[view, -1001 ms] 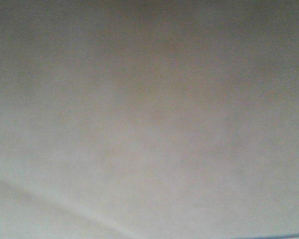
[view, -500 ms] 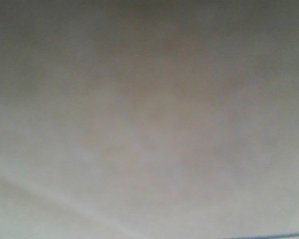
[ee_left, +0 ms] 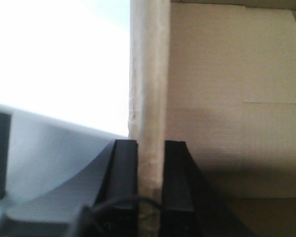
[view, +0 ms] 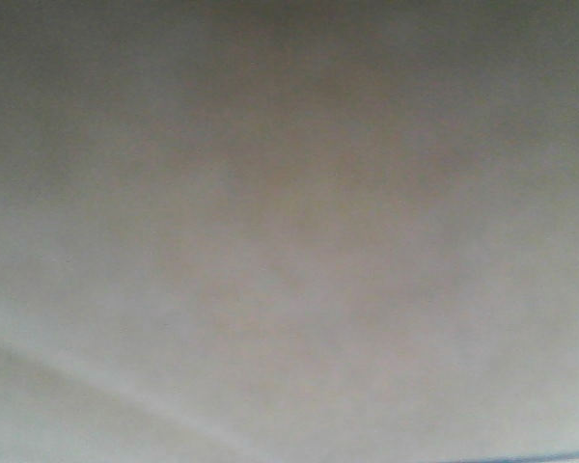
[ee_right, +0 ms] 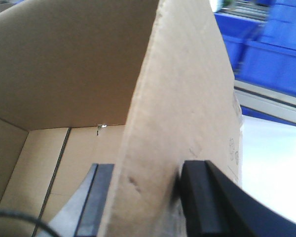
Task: Grab box from left shelf to table start
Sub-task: 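Hold the box with both grippers while the base drives to the table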
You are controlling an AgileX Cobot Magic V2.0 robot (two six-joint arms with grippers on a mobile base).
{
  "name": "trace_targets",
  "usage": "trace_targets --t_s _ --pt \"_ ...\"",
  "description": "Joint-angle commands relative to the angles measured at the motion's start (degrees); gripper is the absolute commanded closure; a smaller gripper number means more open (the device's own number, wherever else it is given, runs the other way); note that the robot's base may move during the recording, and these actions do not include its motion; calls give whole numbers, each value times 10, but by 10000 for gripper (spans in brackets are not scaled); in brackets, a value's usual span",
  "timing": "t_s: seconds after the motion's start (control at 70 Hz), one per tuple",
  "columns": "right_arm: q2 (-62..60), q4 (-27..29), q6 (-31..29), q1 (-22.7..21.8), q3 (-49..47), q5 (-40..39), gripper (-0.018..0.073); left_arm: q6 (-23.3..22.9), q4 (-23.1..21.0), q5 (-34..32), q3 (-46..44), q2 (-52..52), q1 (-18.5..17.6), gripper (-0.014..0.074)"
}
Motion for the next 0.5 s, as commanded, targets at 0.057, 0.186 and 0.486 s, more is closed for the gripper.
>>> trace_targets --t_s 0.057,0.186,0.486 --pt "2 -21 -3 0 -15 -34 502 1 -18 119 5 12 -2 696" --pt "2 -21 -3 0 -15 -34 502 1 -18 119 5 12 -2 696" --pt "2 -21 -3 0 -15 -34 502 1 -18 119 5 12 -2 696"
